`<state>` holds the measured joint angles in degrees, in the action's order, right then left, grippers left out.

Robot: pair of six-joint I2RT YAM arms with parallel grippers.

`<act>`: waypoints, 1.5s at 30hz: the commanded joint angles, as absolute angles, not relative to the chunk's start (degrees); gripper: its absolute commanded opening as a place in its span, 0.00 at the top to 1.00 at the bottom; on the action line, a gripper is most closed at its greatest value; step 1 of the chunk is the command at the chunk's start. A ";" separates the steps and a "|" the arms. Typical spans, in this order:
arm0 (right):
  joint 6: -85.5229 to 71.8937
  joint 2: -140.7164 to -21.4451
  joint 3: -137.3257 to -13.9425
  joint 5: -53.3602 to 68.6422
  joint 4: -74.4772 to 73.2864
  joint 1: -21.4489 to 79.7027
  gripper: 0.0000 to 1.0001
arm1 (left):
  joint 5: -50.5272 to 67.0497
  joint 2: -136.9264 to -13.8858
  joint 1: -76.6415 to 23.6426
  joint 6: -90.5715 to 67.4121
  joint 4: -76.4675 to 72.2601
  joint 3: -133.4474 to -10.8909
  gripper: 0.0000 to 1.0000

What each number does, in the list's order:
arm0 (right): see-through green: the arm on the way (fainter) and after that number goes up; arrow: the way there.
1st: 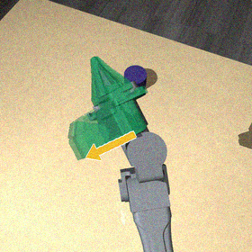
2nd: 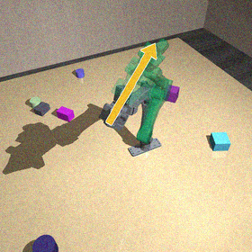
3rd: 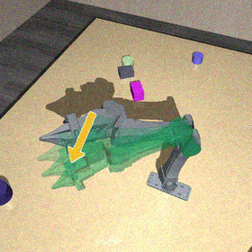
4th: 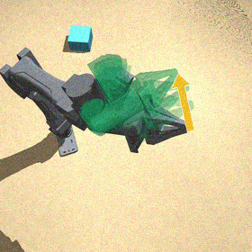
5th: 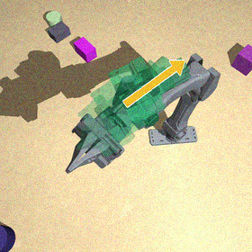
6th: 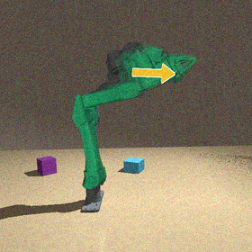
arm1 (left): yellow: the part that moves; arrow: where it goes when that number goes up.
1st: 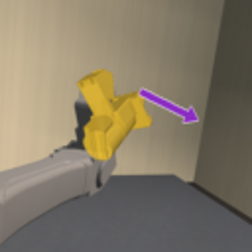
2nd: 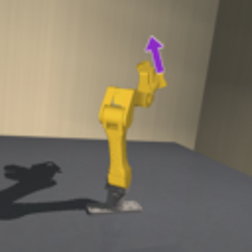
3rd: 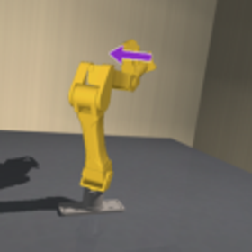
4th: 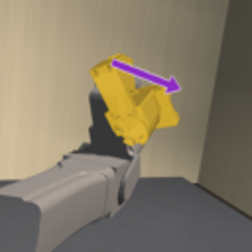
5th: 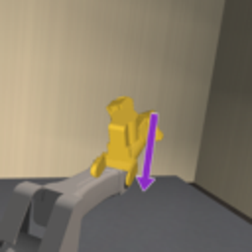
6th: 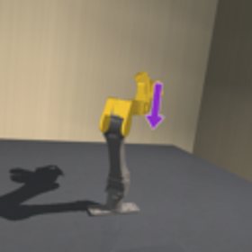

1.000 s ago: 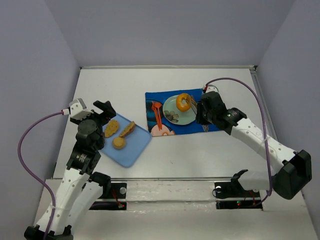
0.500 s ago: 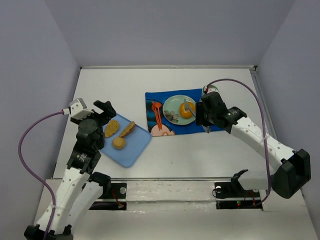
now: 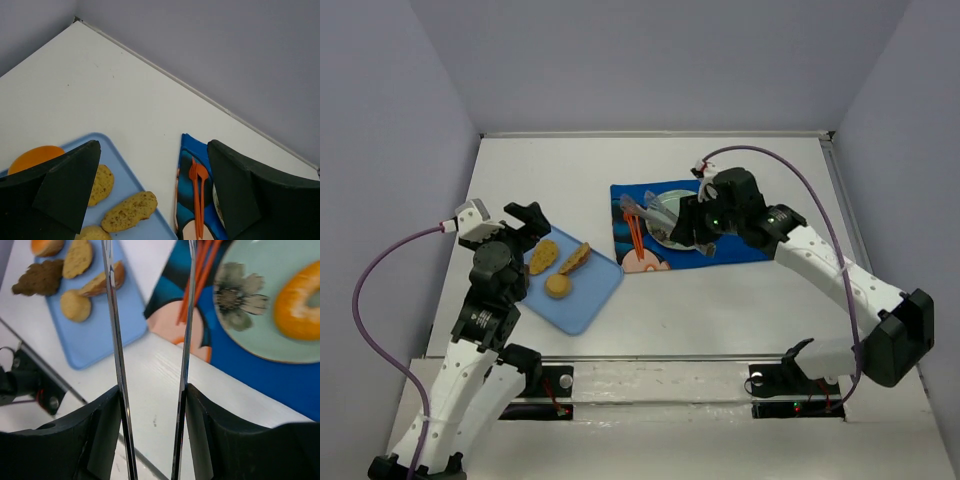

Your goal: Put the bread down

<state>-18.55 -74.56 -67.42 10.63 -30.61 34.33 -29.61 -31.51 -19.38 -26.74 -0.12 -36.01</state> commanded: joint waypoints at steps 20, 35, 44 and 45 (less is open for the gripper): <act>-40.43 -94.57 -74.53 13.71 -14.94 49.83 0.42 | -28.21 -28.83 -19.25 -27.51 -4.22 -34.63 0.01; -42.71 -100.90 -79.54 11.16 -18.89 53.88 0.50 | -27.25 -26.54 -19.25 -28.21 -4.57 -33.93 0.01; -42.19 -100.90 -80.33 8.35 -21.18 54.93 0.69 | -27.33 -24.87 -19.25 -28.30 -4.57 -33.57 0.01; -42.10 -101.16 -80.51 8.35 -21.44 54.93 0.71 | -27.25 -24.96 -19.25 -28.39 -4.57 -33.57 0.01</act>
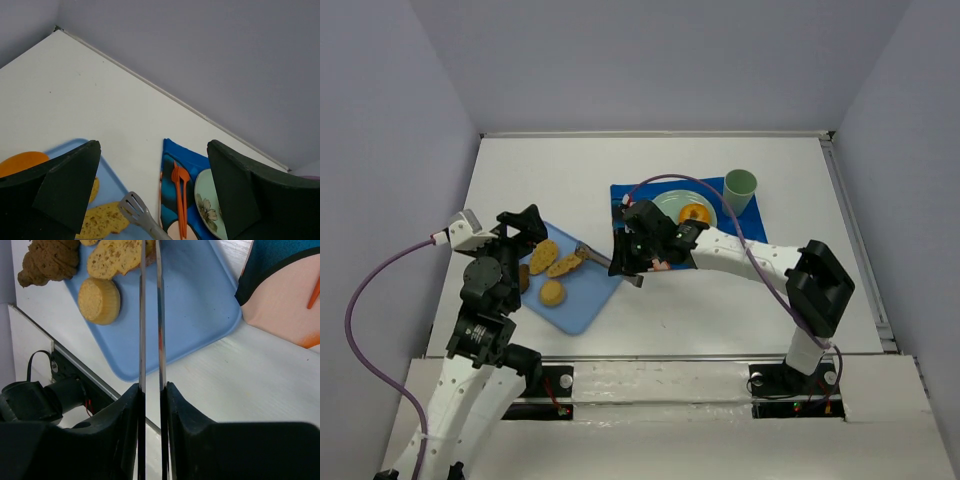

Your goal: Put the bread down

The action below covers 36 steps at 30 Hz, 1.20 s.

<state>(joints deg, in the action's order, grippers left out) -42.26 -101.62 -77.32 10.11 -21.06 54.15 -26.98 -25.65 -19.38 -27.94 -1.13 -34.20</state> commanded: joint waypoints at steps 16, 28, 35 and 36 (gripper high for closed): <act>-37.80 -95.02 -80.60 1.68 -22.24 54.93 0.93 | -27.51 -23.56 -19.25 -28.56 -4.22 -33.40 0.01; -35.68 -80.27 -72.96 -18.27 -26.98 53.18 0.93 | -27.51 -23.56 -19.25 -28.83 -4.22 -33.31 0.01; -37.18 -72.51 -63.02 -22.59 -28.21 47.38 0.93 | -27.33 -23.38 -19.25 -28.83 -4.39 -33.22 0.01; -36.31 -72.51 -62.84 -21.37 -28.30 45.81 0.93 | -27.33 -23.38 -19.25 -28.83 -4.66 -33.22 0.01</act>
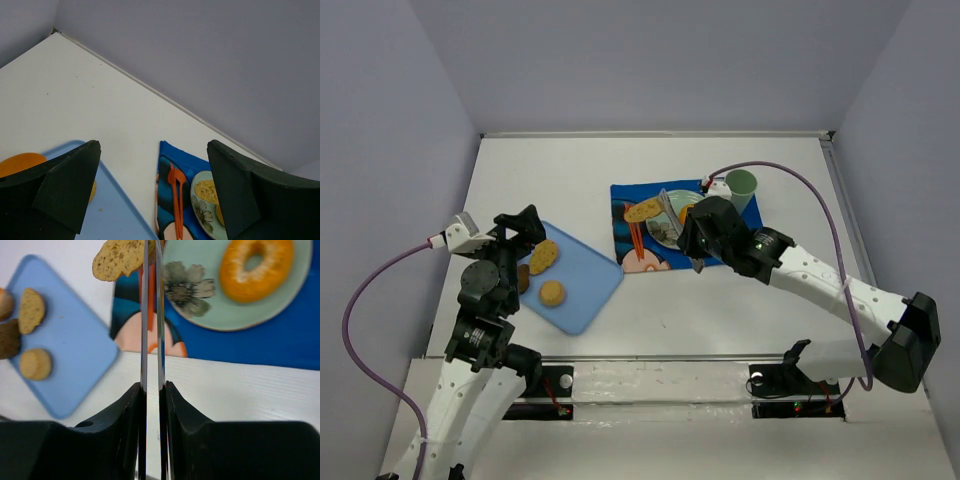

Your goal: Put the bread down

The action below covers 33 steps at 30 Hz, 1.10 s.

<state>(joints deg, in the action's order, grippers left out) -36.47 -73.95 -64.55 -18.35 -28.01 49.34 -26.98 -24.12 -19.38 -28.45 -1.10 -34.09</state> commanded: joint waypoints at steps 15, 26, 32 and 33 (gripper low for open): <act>-35.07 -75.50 -63.19 -20.65 -29.53 40.08 0.51 | -27.16 -24.17 -19.25 -28.74 -4.75 -33.13 0.01; -28.14 -70.76 -64.78 -19.70 -30.50 40.08 0.57 | -26.89 -24.35 -19.25 -28.65 -4.66 -33.31 0.01; -5.67 -62.59 -57.05 9.44 -21.10 40.69 0.56 | -25.23 -24.70 -19.25 -27.69 -5.18 -33.40 0.01; -4.23 -62.06 -55.13 16.02 -20.83 41.22 0.54 | -25.22 -24.70 -19.25 -27.69 -5.19 -33.40 0.01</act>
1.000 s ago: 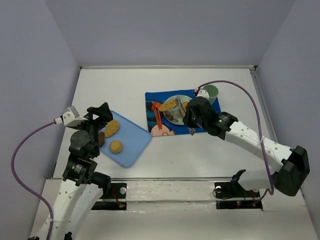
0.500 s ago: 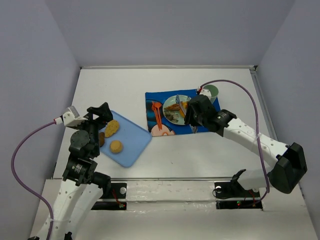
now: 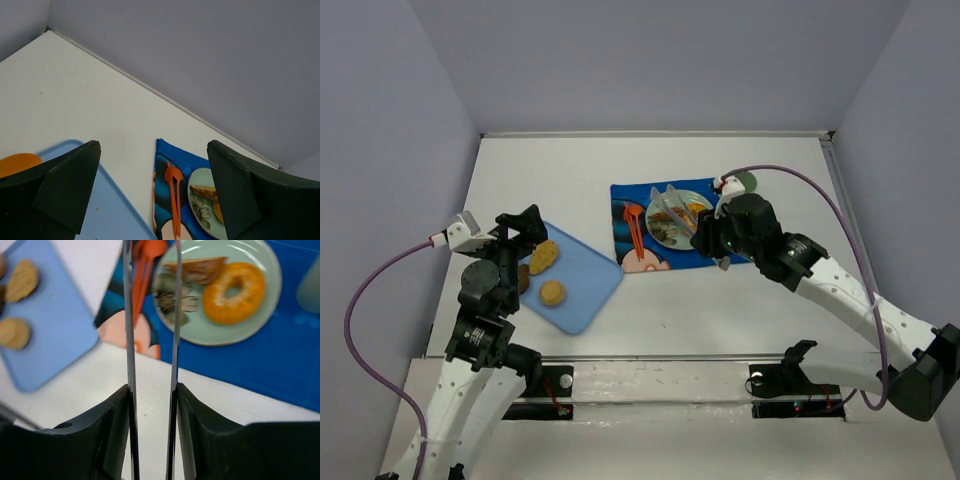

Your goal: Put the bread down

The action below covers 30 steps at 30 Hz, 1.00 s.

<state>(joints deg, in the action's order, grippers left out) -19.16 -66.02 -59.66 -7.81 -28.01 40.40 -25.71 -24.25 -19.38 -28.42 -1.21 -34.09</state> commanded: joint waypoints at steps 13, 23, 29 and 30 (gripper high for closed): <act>2.37 -70.83 -51.85 16.69 -26.45 54.48 0.53 | -25.75 -26.28 -19.25 -27.33 -5.45 -33.49 0.01; -7.65 -76.37 -55.98 6.69 -36.91 57.57 0.45 | -26.28 -26.19 -19.25 -27.07 -5.45 -33.40 0.01; -8.70 -79.10 -56.87 1.41 -40.87 58.62 0.35 | -26.46 -26.10 -19.25 -26.98 -5.71 -33.40 0.01; -8.70 -79.10 -56.95 0.36 -41.13 58.62 0.32 | -26.11 -26.19 -19.25 -26.98 -5.80 -33.31 0.01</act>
<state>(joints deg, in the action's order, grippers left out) -7.44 -79.15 -54.28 5.04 -37.71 57.49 -25.45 -26.17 -19.38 -27.88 -1.96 -34.09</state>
